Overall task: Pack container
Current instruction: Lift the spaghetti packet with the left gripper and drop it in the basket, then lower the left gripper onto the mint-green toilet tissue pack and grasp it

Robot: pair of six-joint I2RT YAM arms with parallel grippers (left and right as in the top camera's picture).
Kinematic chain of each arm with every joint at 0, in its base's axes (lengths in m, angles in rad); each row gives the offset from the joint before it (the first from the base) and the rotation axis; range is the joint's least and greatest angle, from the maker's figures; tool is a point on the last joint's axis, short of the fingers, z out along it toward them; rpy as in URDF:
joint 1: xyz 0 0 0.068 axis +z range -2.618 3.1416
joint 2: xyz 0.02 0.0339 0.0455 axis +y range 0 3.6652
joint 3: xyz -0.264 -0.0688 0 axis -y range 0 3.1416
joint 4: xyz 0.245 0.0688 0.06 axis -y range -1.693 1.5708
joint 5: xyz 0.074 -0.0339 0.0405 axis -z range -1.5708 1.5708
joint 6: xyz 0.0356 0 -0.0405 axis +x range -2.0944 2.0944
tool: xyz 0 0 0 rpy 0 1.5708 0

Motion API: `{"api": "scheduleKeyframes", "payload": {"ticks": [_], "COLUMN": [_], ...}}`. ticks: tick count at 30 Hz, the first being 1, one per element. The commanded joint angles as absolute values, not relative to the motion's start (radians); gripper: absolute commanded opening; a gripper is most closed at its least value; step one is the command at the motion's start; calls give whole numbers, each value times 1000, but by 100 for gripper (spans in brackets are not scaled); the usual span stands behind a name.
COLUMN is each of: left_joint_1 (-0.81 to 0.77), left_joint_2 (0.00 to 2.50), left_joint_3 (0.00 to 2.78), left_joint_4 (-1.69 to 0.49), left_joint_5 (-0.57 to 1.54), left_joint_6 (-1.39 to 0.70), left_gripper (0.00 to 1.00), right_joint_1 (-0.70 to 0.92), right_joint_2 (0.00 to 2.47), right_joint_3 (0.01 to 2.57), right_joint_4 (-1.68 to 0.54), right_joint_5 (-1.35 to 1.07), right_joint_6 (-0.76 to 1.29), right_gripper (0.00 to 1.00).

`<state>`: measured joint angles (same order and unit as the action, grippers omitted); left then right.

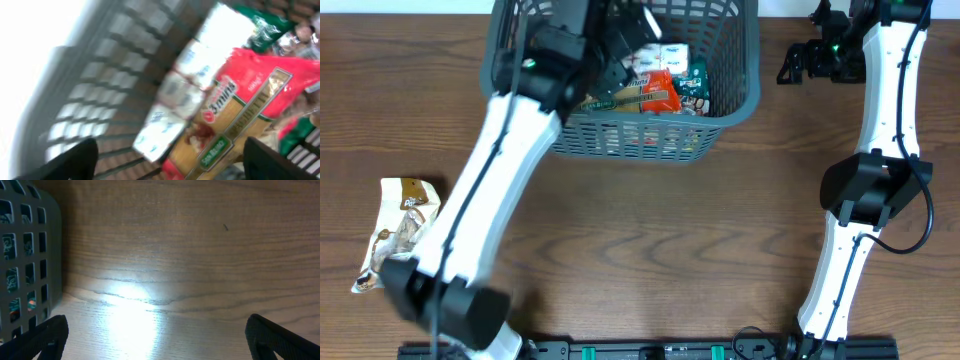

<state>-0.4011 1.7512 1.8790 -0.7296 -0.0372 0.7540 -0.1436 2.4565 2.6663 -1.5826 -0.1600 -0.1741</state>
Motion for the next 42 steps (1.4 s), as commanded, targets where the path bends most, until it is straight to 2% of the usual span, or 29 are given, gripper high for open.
{"api": "scheduleKeyframes", "payload": {"ticks": [1,6,7,8,13,18,33,42], "left_joint_1": [-387,-316,-295,-266,-93,25,44,44], "left_joint_2": [1620,1441,1413,1385,1293,1221,744,831], "left_joint_3": [1940,1948,1948,1948,1943,1855,1100,921], "left_joint_4": [-746,-918,-960,-1013,-1298,-1448,-1336,-1116], "left_joint_5": [-229,-241,-242,-242,-241,-240,-188,-196], "left_joint_6": [595,478,438,388,122,9,-155,-141], "left_gripper": [91,91,93,100,99,99,99,99], "right_joint_1": [-144,-143,-143,-143,-144,-143,-143,-142], "right_joint_2": [2459,2459,2459,2459,2459,2459,2459,2459], "right_joint_3": [2667,2667,2667,2667,2667,2667,2667,2667], "right_joint_4": [-1587,-1586,-1587,-1587,-1586,-1586,-1585,-1581], "right_joint_5": [-158,-162,-162,-162,-162,-161,-162,-162], "right_joint_6": [-192,-192,-192,-192,-192,-192,-192,-197], "right_gripper": [99,99,99,99,99,99,99,99]}}
